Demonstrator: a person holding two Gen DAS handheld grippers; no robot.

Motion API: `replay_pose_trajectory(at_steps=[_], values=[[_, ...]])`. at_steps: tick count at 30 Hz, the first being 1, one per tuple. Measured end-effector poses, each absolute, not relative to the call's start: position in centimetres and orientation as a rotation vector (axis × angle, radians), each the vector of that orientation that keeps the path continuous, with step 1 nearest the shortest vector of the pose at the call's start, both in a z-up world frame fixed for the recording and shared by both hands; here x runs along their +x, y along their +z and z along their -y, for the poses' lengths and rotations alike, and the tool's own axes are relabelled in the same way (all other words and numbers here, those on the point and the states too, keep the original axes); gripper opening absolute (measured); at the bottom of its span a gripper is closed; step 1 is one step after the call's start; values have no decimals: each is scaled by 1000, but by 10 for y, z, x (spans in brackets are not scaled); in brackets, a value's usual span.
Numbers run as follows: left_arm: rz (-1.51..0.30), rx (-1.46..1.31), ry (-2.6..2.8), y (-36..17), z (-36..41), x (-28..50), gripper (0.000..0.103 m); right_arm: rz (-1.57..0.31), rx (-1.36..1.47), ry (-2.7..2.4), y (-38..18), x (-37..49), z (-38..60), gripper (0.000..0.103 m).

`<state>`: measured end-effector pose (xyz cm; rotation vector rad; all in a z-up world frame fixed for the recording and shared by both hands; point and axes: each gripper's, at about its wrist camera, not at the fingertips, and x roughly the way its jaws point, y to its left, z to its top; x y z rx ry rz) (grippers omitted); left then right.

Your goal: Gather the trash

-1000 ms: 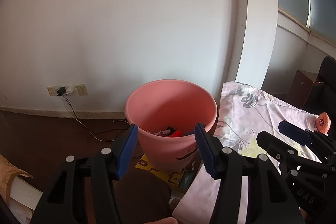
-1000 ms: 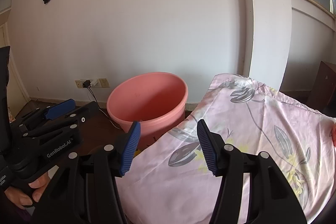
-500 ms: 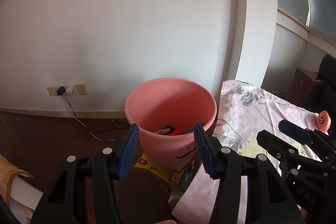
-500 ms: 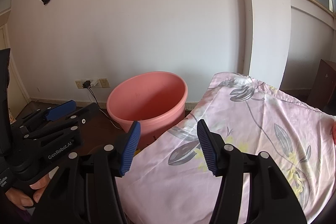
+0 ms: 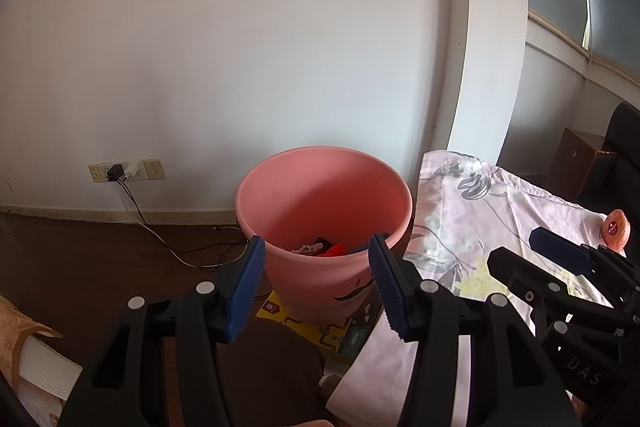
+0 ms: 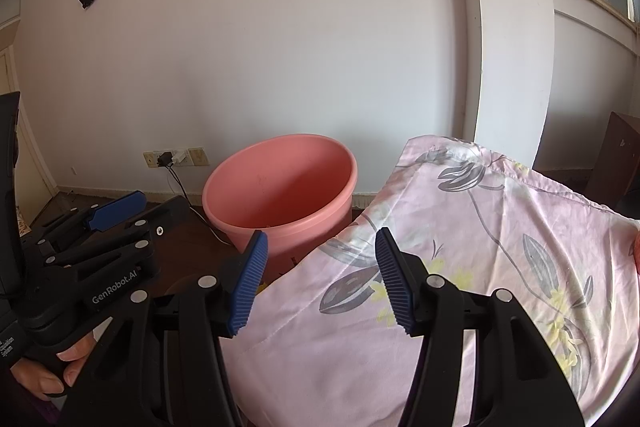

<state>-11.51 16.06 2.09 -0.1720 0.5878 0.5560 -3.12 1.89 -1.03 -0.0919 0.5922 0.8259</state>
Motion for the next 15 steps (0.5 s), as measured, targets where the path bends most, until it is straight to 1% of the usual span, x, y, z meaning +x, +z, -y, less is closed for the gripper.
replay_pose_trajectory(at_steps=[4, 15], values=[[-589, -176, 556, 21, -160, -115, 51, -593, -92, 826, -10, -31, -19, 57], [-591, -175, 555, 18, -159, -117, 51, -596, -93, 825, -10, -31, -20, 57]])
